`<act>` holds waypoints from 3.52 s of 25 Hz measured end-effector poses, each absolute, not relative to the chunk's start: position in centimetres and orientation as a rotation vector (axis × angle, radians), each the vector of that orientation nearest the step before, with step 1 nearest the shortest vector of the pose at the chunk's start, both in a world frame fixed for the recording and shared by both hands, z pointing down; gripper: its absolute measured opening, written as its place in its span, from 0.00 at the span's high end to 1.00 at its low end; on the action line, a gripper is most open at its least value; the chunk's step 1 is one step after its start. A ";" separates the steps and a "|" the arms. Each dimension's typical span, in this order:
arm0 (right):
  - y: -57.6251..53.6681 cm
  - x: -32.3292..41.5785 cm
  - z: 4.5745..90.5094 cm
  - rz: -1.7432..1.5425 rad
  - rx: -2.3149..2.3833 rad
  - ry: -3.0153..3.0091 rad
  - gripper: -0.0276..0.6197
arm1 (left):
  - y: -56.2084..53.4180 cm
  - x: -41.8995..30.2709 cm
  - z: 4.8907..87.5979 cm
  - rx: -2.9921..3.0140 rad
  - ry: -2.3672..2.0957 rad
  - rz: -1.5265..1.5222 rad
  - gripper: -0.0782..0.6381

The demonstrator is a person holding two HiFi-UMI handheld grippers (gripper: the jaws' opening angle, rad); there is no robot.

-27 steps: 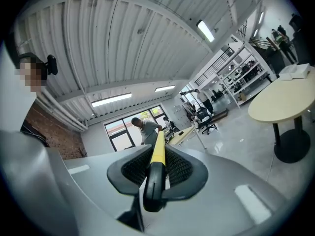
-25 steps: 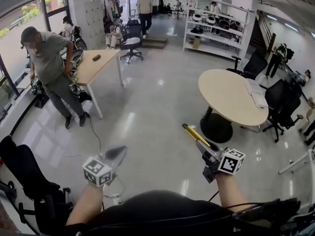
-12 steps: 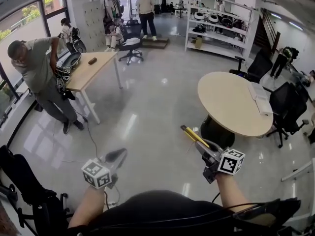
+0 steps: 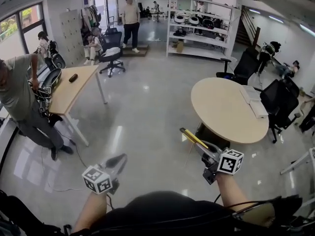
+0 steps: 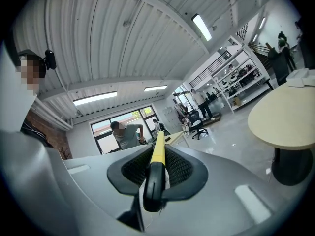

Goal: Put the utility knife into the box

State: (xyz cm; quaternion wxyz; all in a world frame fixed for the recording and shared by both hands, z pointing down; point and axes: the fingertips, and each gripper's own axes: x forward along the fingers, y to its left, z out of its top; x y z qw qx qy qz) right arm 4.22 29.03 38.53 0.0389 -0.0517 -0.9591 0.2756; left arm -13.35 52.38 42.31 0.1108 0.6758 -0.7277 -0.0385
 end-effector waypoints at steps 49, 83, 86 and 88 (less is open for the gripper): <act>-18.5 -30.2 41.9 0.826 -0.058 -2.961 0.82 | 1.2 -47.6 43.4 2.154 -1.927 -0.218 0.89; -29.7 -53.7 40.7 0.757 0.309 -2.875 0.82 | -11.8 -74.0 48.5 2.279 -1.616 -0.349 0.89; -31.9 -52.6 40.9 0.750 0.324 -2.874 0.82 | -14.0 -73.0 49.2 2.285 -1.585 -0.324 0.89; -33.3 -51.7 40.8 0.753 0.333 -2.882 0.82 | -15.6 -72.0 49.2 2.290 -1.567 -0.304 0.89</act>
